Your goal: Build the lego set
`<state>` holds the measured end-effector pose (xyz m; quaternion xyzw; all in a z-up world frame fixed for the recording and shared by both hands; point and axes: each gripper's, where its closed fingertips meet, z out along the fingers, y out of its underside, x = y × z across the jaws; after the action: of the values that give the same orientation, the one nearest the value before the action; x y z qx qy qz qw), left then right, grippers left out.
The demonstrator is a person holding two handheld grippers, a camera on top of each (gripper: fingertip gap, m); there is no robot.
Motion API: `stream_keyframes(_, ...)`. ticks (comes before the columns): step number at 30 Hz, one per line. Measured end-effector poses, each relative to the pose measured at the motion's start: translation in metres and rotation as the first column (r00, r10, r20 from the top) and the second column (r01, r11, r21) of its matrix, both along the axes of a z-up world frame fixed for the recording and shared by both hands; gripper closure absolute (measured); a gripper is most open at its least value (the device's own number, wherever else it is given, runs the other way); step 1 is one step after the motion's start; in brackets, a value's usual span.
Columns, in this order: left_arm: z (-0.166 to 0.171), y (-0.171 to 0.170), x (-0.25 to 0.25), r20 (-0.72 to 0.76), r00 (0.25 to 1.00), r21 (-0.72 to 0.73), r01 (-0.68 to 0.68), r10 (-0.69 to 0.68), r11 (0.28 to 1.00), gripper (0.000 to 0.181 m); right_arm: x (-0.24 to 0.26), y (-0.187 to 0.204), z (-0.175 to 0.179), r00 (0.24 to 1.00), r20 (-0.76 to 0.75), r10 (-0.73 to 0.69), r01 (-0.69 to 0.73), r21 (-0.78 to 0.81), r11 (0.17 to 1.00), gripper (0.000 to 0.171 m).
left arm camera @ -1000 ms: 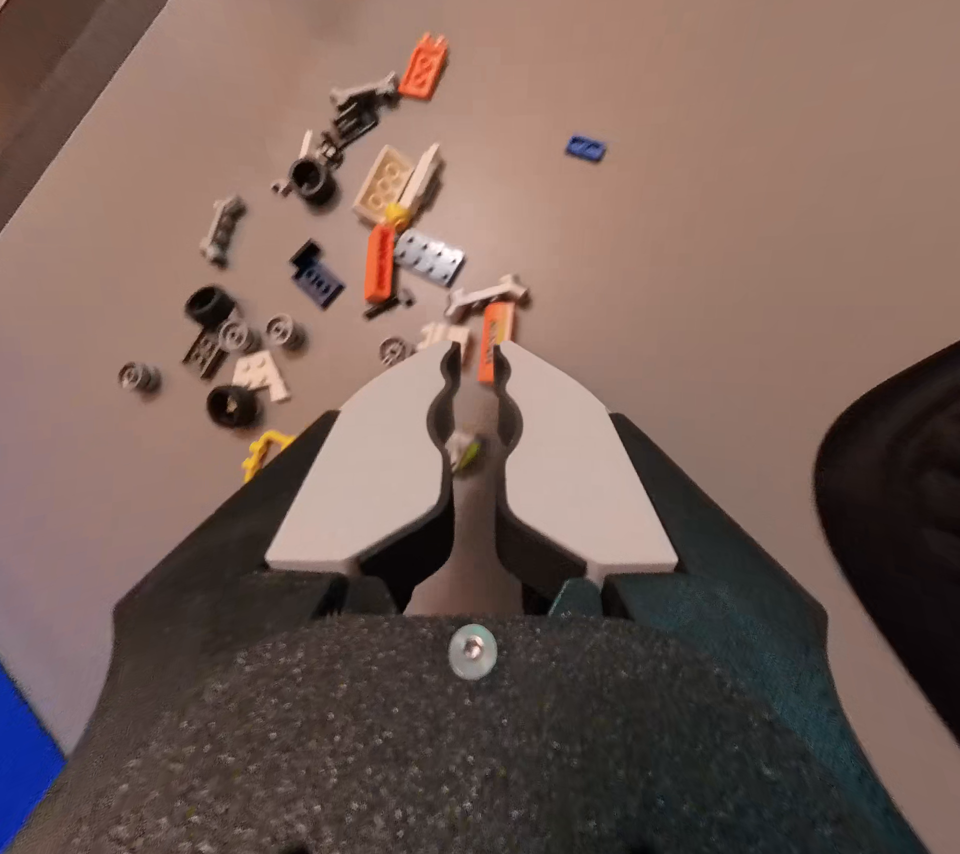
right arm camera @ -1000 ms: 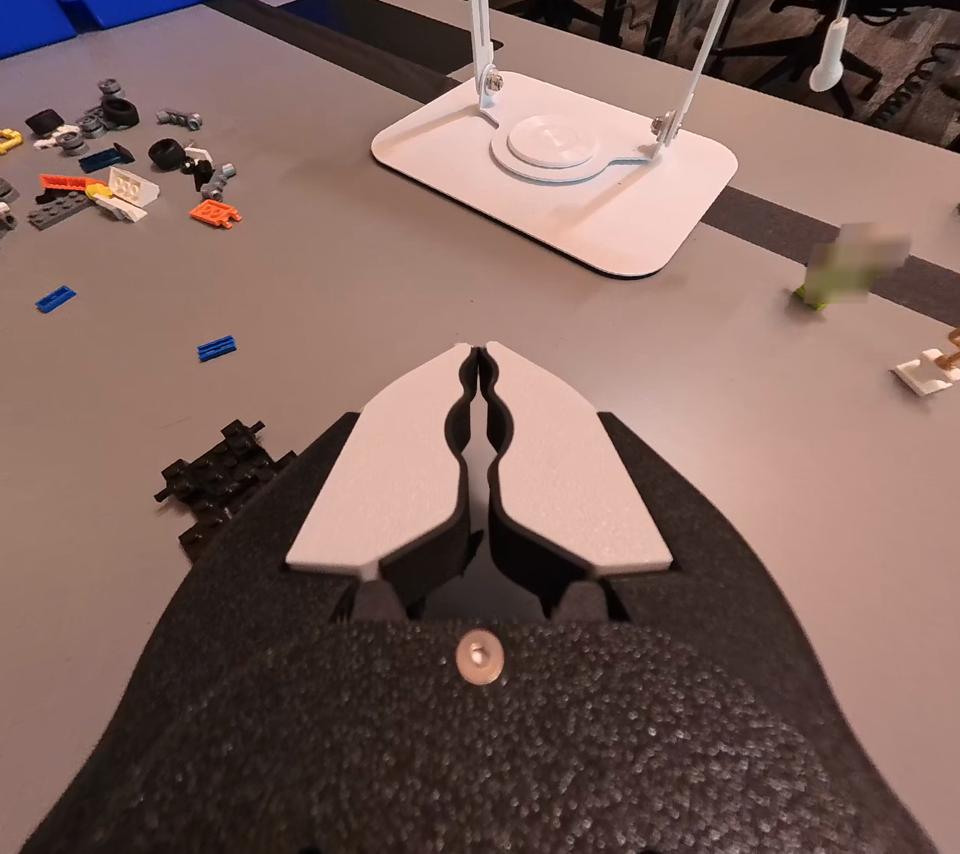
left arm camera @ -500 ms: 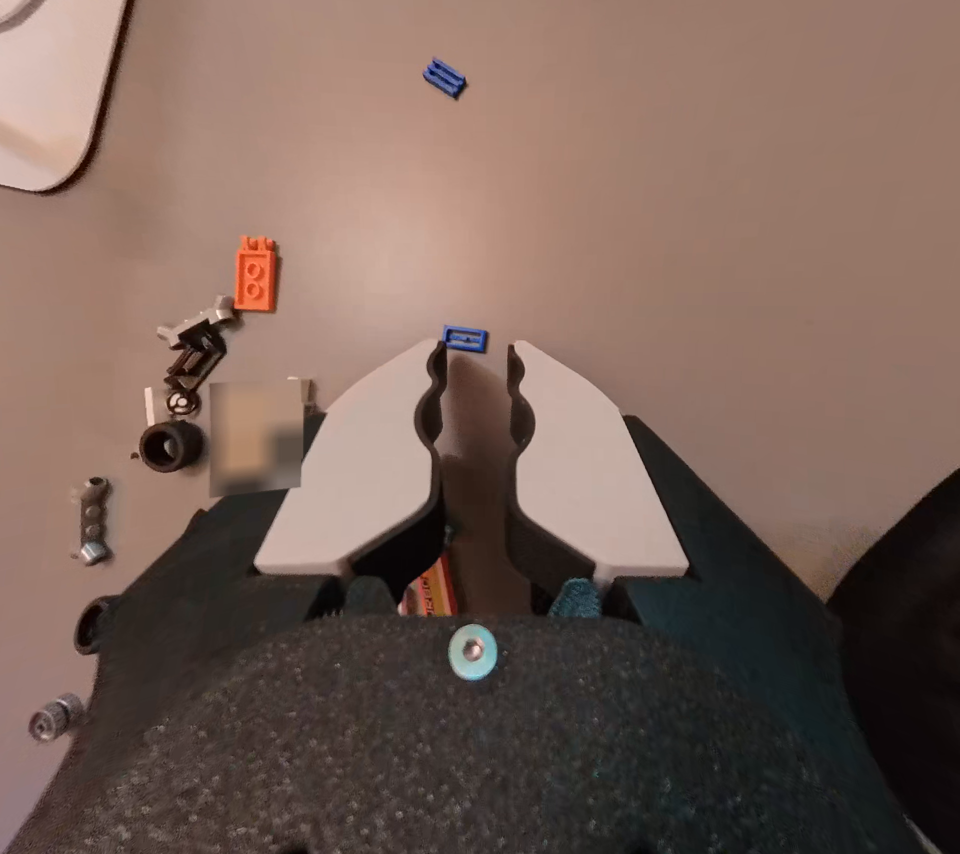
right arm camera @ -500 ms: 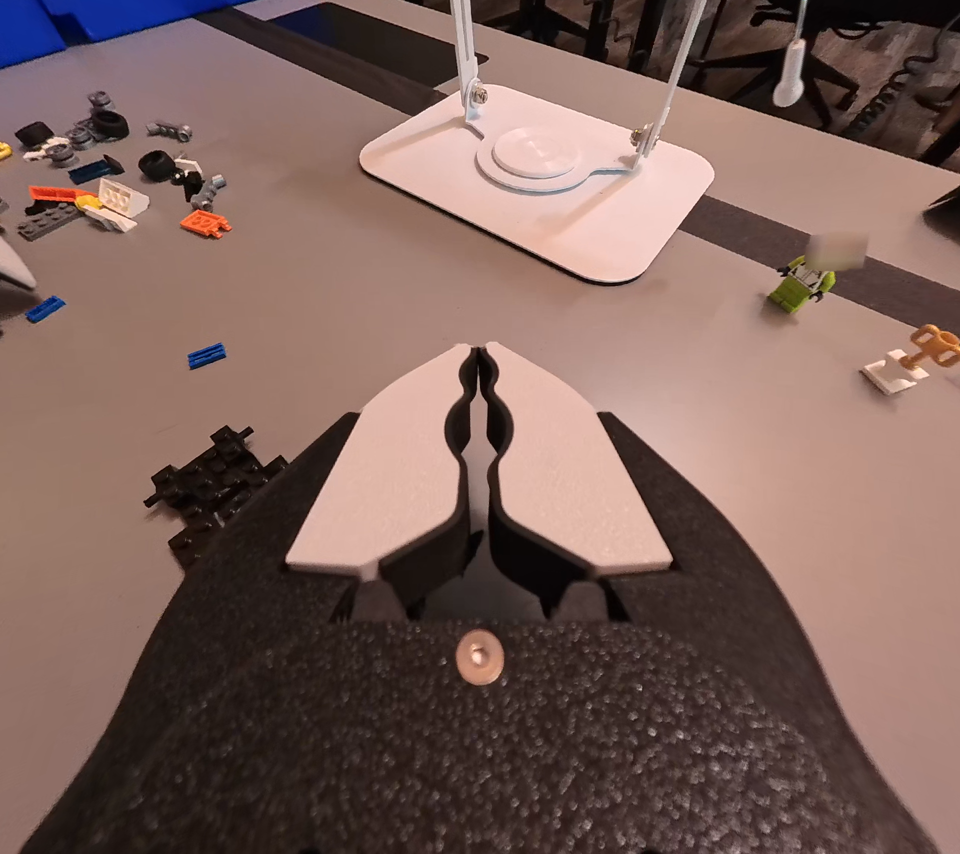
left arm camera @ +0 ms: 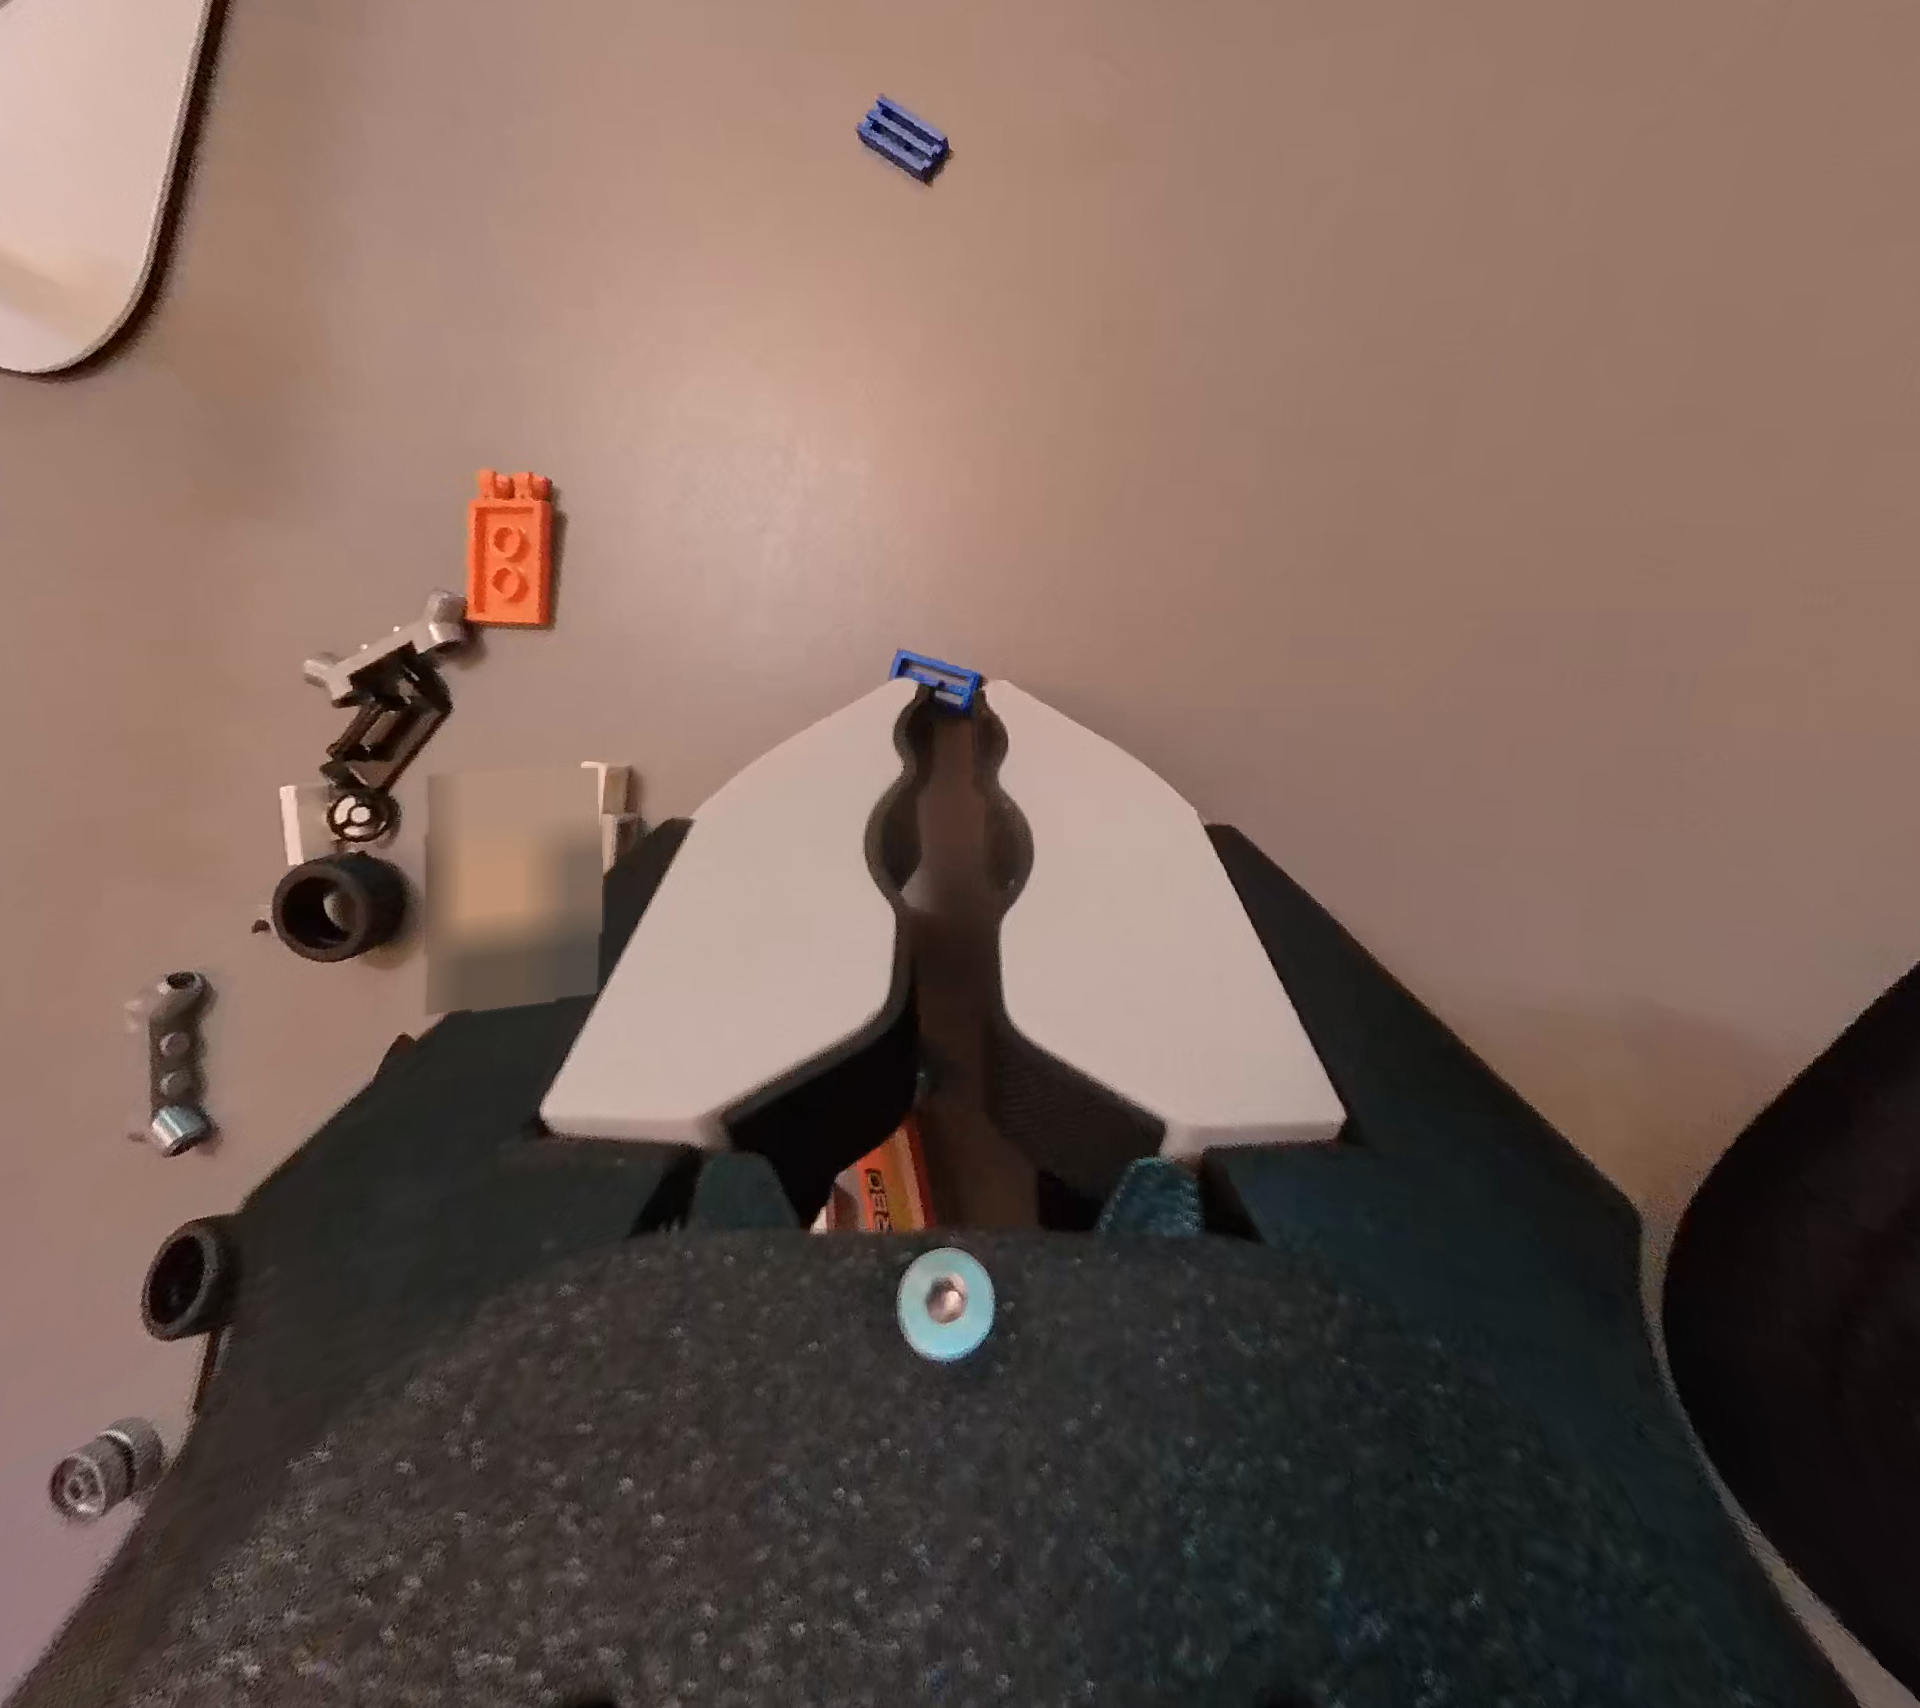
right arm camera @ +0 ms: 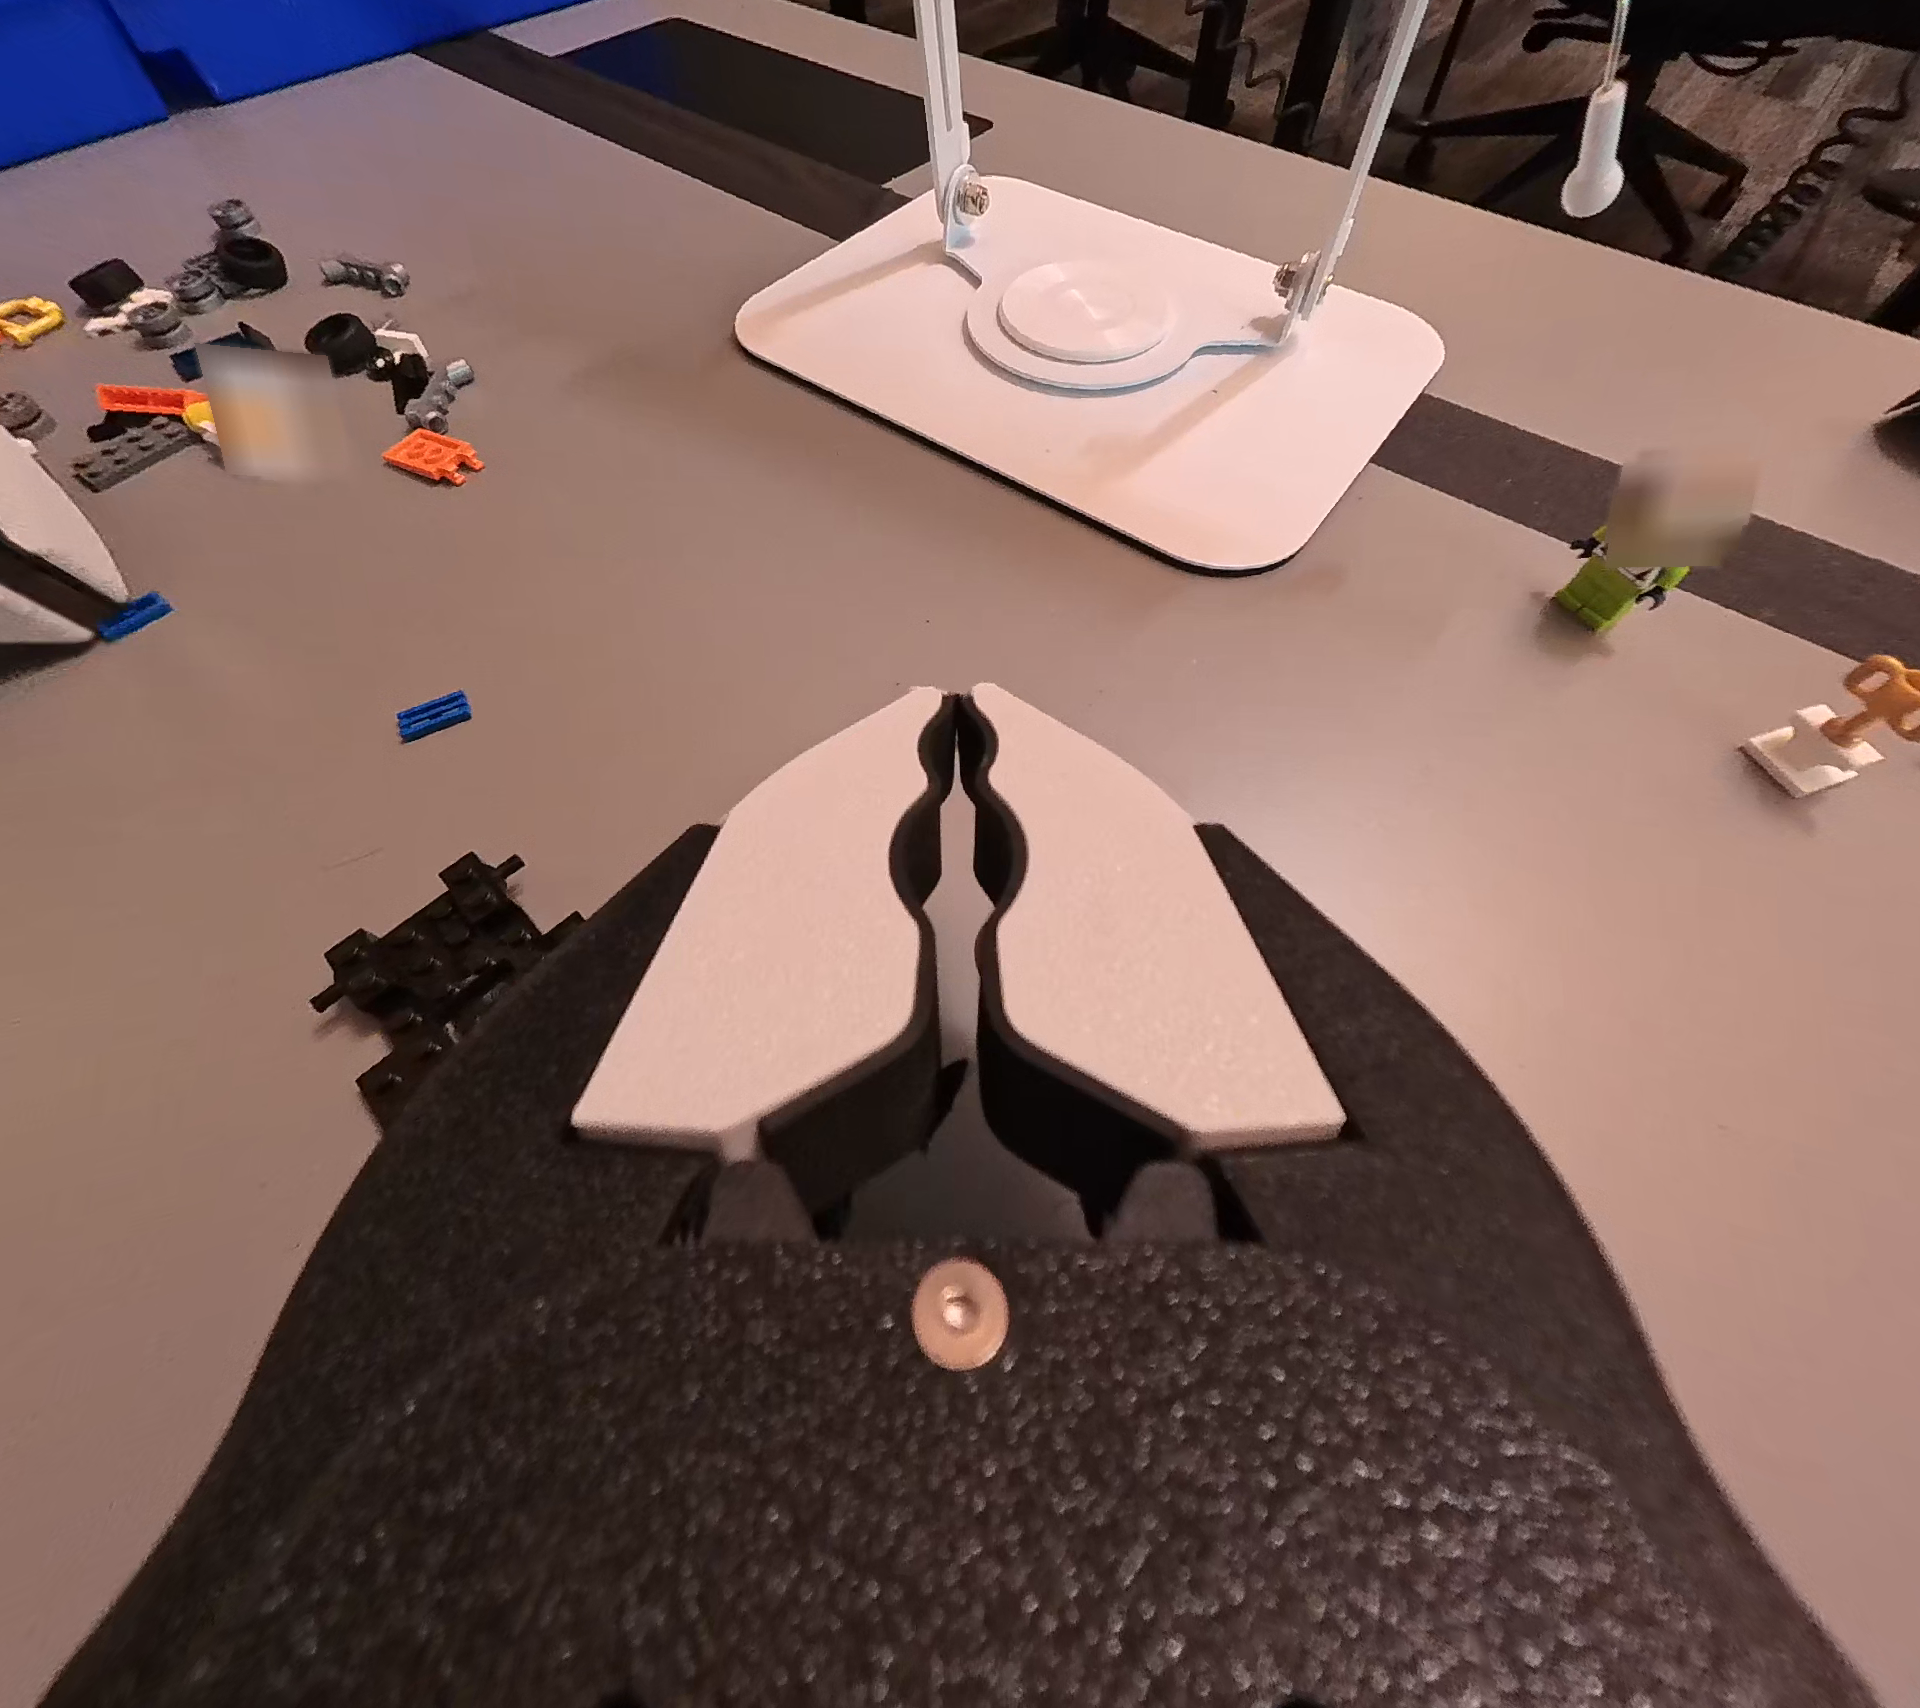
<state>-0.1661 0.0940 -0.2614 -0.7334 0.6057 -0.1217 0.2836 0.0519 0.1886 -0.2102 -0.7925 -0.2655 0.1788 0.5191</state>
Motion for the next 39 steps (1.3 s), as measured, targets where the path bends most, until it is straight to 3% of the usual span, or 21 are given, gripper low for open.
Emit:
stream_keyframes(8,0.002,0.0,-0.001,0.021,1.0,-0.01,-0.001,0.001,1.0,0.16,-0.003,-0.001,-0.004,1.0,0.005,0.008,-0.007,-0.009,1.0,0.171)
stream_keyframes(17,0.0,0.004,0.003,-0.017,0.998,-0.091,0.052,-0.054,0.995,0.167,-0.01,-0.006,0.003,0.999,-0.013,0.037,-0.036,0.009,0.999,0.171)
stream_keyframes(18,0.001,0.005,0.005,0.003,0.999,-0.087,0.045,-0.045,0.995,0.181,-0.014,-0.009,0.008,0.997,-0.029,0.065,-0.064,0.025,0.998,0.171)
stream_keyframes(20,0.009,-0.001,0.017,0.126,0.992,-0.13,0.032,-0.015,0.991,0.181,-0.03,-0.021,0.022,0.986,-0.045,0.163,-0.158,0.099,0.983,0.17)
stream_keyframes(23,0.018,-0.005,0.031,0.25,0.967,-0.159,-0.005,0.045,0.987,0.181,-0.057,-0.046,0.032,0.951,0.05,0.306,-0.31,0.214,0.926,0.17)
stream_keyframes(27,0.012,0.009,0.026,0.187,0.977,-0.079,-0.092,0.105,0.993,0.175,-0.073,-0.06,0.023,0.923,0.146,0.356,-0.381,0.219,0.898,0.17)
stream_keyframes(31,0.01,0.033,0.027,0.125,0.961,-0.063,-0.241,0.248,0.968,0.166,-0.065,-0.051,0.023,0.945,0.124,0.303,-0.323,0.191,0.927,0.171)
stream_keyframes(36,0.003,0.047,0.026,0.02,0.949,-0.007,-0.315,0.315,0.949,0.166,-0.051,-0.041,0.026,0.963,0.124,0.24,-0.261,0.191,0.946,0.171)
stream_keyframes(39,0.0,0.046,0.027,0.001,0.936,-0.062,-0.352,0.353,0.934,0.171,-0.05,-0.04,0.028,0.963,0.127,0.238,-0.26,0.196,0.946,0.171)
